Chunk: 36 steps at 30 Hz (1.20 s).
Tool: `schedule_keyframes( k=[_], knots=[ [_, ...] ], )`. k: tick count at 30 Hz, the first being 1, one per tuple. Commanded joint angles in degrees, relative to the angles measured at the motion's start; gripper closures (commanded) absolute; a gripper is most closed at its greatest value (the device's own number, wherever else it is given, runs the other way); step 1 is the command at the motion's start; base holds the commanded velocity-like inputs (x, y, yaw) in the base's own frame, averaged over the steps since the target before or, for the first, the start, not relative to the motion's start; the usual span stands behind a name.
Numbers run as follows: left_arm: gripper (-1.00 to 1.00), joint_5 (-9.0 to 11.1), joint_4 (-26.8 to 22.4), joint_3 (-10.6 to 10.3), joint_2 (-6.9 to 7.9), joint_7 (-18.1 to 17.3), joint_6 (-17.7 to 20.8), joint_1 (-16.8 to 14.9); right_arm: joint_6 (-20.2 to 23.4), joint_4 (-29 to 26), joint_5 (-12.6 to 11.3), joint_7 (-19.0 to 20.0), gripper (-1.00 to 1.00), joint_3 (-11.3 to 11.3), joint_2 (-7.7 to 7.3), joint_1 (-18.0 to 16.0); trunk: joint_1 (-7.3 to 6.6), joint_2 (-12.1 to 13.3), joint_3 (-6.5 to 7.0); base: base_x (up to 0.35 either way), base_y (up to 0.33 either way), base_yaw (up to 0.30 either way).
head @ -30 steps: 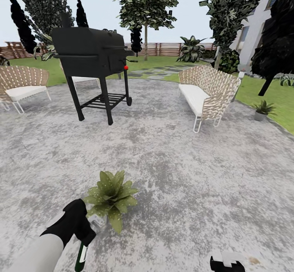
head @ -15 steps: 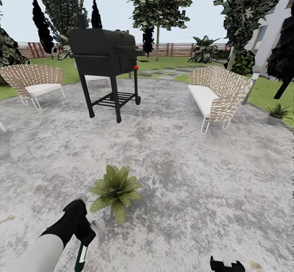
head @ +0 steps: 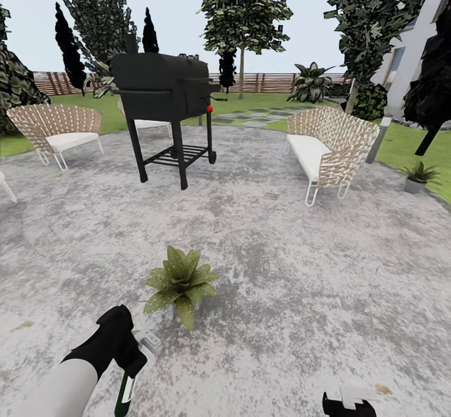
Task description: Pick up the pesticide atomizer in the garden and spray insectifuge to fully cover both potted plants in the garden.
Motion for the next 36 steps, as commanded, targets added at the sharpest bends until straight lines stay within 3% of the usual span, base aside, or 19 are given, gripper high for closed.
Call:
schedule_keyframes(
  k=[1,5,6,7,11,12,14,15,17,19,20,22,25,28,29,30,32,36],
  knots=[
    [1.00,-0.4,-0.1,0.2,-0.04,-0.4,0.3,0.0,-0.2,0.0,0.6,-0.2,-1.00,-0.4,-0.01,-0.1,-0.01,0.0,-0.05,-0.002,0.002,0.000],
    [1.00,-0.2,0.7,0.1,0.32,-0.4,-0.2,0.2,-0.2,0.1,0.6,-0.1,-1.00,-0.4,0.03,-0.1,-0.01,0.0,-0.05,0.000,0.000,0.000],
    [1.00,0.6,1.2,0.3,0.49,-0.4,-2.4,0.9,-0.1,0.1,0.6,0.0,-1.00,-0.4,0.05,-0.1,-0.01,0.0,-0.05,0.000,0.000,0.000],
    [1.00,1.5,1.5,0.5,0.50,-0.3,-5.1,1.7,-0.1,0.2,0.7,0.0,-1.00,-0.4,0.05,-0.1,-0.01,0.0,-0.05,0.000,0.000,0.000],
    [1.00,6.4,2.4,1.3,0.84,0.0,-22.4,4.9,-0.1,0.3,1.7,0.4,-1.00,-0.1,0.06,-0.1,-0.01,0.0,-0.05,0.000,0.000,0.000],
    [1.00,7.2,3.1,2.0,1.19,0.1,-27.5,5.8,-0.1,0.3,3.3,0.5,-1.00,-0.1,0.15,-0.1,-0.01,0.0,-0.05,0.000,0.000,0.000],
    [1.00,7.7,3.8,3.3,1.78,0.1,-33.3,6.5,-0.1,0.1,7.1,0.5,-1.00,0.0,0.31,-0.1,-0.01,0.0,-0.05,0.000,0.000,0.000],
    [1.00,7.8,4.1,4.7,2.19,0.2,-37.4,6.8,-0.1,0.0,10.6,0.5,-1.00,-0.1,0.39,-0.1,-0.01,0.0,-0.05,0.000,0.000,0.000],
    [1.00,7.9,4.7,7.3,2.48,1.1,-42.6,6.9,-0.1,-0.3,15.0,1.3,-1.00,-0.2,0.49,-0.1,-0.01,0.0,-0.05,0.000,0.000,0.000],
    [1.00,7.8,5.3,10.1,2.64,2.9,-48.4,7.0,-0.2,-2.2,19.0,5.2,-1.00,-0.2,0.56,-0.1,-0.01,0.0,-0.05,0.000,0.000,0.000],
    [1.00,7.8,5.4,10.7,2.70,3.6,-50.3,7.0,-0.1,-4.0,19.8,7.6,-1.00,-0.2,0.57,-0.1,-0.01,0.0,-0.05,0.000,0.000,0.000],
    [1.00,7.6,5.5,11.4,2.86,5.0,-52.9,7.0,0.0,-9.3,20.9,15.1,-1.00,-0.3,0.58,-0.1,-0.01,0.0,-0.05,0.000,0.000,0.000],
    [1.00,7.2,5.5,11.3,2.96,5.4,-54.1,7.0,0.1,-15.1,21.4,25.6,-1.00,-0.3,0.59,-0.1,-0.01,0.0,-0.05,0.000,0.000,0.000],
    [1.00,7.1,5.5,11.0,2.84,5.2,-54.5,6.9,0.2,-19.3,21.9,33.3,-1.00,-0.1,0.56,-0.1,-0.01,0.0,-0.05,0.000,0.000,0.000],
    [1.00,7.1,5.5,9.9,2.70,5.1,-54.7,6.9,0.1,-21.3,23.4,37.5,-1.00,0.8,0.47,-0.1,-0.01,0.0,-0.05,0.000,0.000,0.000],
    [1.00,7.2,5.6,5.8,2.33,5.0,-54.7,6.8,0.1,-23.7,26.9,42.6,-1.00,1.8,0.43,-0.1,-0.01,0.0,-0.05,0.000,0.000,0.000],
    [1.00,7.4,5.6,2.9,2.07,4.8,-54.5,6.6,0.0,-24.3,28.4,44.2,-1.00,2.1,0.43,-0.1,-0.01,0.0,-0.05,0.000,0.000,0.000],
    [1.00,7.4,5.6,2.4,1.97,1.5,-54.0,6.5,-0.1,-24.4,28.8,45.4,-1.00,2.4,0.99,-0.1,-0.01,0.0,-0.05,0.000,0.000,0.000]
  ],
)
